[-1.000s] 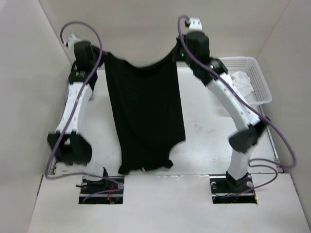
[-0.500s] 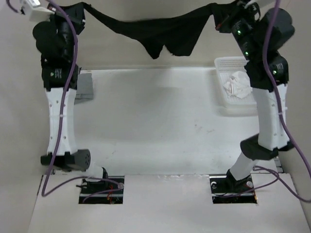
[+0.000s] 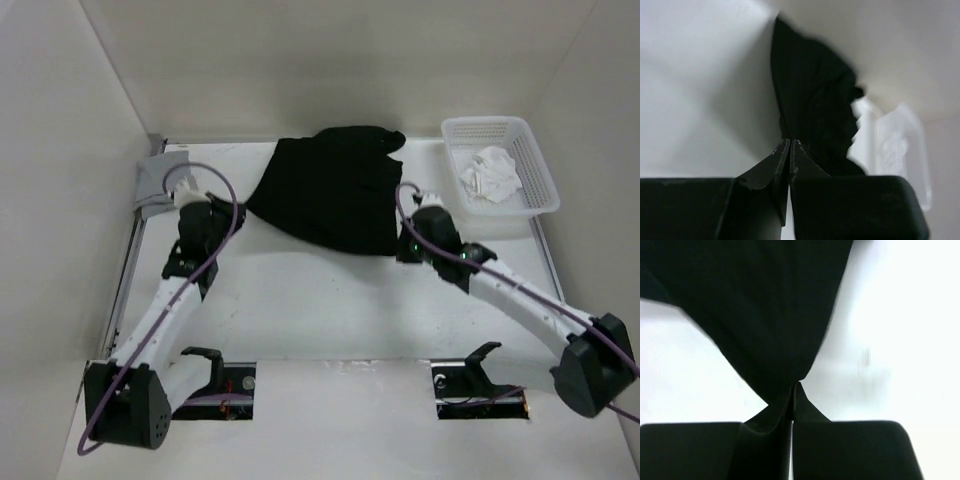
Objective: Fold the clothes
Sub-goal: Fold the tank top
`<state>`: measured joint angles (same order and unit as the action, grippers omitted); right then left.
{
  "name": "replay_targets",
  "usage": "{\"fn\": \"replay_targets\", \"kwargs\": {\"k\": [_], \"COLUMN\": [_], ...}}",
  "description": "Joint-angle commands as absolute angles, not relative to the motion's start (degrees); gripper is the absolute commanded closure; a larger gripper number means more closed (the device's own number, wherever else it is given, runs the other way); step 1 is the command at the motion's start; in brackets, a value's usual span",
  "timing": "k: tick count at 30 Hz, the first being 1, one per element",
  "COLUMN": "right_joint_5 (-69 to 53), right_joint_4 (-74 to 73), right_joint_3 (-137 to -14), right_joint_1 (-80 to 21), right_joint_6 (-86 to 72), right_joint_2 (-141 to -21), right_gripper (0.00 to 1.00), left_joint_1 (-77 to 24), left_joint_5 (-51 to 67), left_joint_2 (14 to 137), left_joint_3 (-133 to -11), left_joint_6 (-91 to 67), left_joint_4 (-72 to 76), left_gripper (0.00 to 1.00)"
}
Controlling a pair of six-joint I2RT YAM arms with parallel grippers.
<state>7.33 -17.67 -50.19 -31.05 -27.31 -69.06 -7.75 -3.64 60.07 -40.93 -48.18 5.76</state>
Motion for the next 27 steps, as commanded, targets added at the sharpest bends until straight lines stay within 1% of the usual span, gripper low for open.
{"fn": "replay_targets", "kwargs": {"k": [1,3,5,6,10,13,16,18,20,24,26,27], "right_joint_5": [10.55,11.07,12.39,13.70,21.51,28.98,38.12,41.38,41.84,43.41,44.03,44.12], "right_joint_4": [-10.81,-12.82,-16.42,-18.87,-30.82,-40.66,-48.93,-53.24,-55.19,-53.27,-53.09,-52.91], "right_joint_3": [-41.34,-34.92,-30.52,-28.41,-24.96,-27.41,-31.54,-34.09,-36.55,-38.93,-39.11,-38.85], "right_joint_1": [-35.27,-39.74,-44.67,-48.69,-66.62,-81.29,-95.62,-101.88,-105.06,-111.21,-112.10,-109.93], "right_joint_6": [-37.59,-43.04,-48.49,-52.00,-64.05,-74.06,-84.43,-90.15,-92.10,-93.87,-94.57,-93.96], "right_joint_2": [-56.89,-50.66,-44.85,-41.43,-30.17,-25.59,-27.84,-32.84,-37.07,-40.51,-41.31,-41.05], "right_gripper": [1.00,1.00,1.00,1.00,1.00,1.00,1.00,1.00,1.00,1.00,1.00,1.00], "left_joint_1": [-7.95,-7.60,-7.25,-7.16,-9.26,-11.20,-12.87,-13.05,-13.14,-12.35,-11.30,-10.77], "left_joint_5": [-3.17,-0.89,1.13,2.19,3.69,0.19,-5.78,-10.00,-11.77,-12.74,-13.97,-14.06], "left_joint_2": [48.37,40.74,32.12,27.73,13.74,10.12,6.78,7.03,7.38,5.46,4.75,5.53], "left_joint_3": [-30.62,-24.81,-22.33,-22.24,-25.91,-33.20,-40.41,-43.84,-44.38,-43.94,-44.47,-44.21], "left_joint_6": [-48.25,-48.86,-49.74,-50.27,-50.89,-49.75,-48.96,-47.21,-46.58,-47.46,-46.67,-46.41], "left_joint_4": [11.61,6.10,-2.59,-7.86,-26.32,-37.67,-44.45,-47.62,-49.39,-50.89,-50.36,-49.06], "left_gripper": [0.99,0.99,0.99,0.99,0.99,0.99,0.99,0.99,0.99,0.99,0.99,0.98]}}
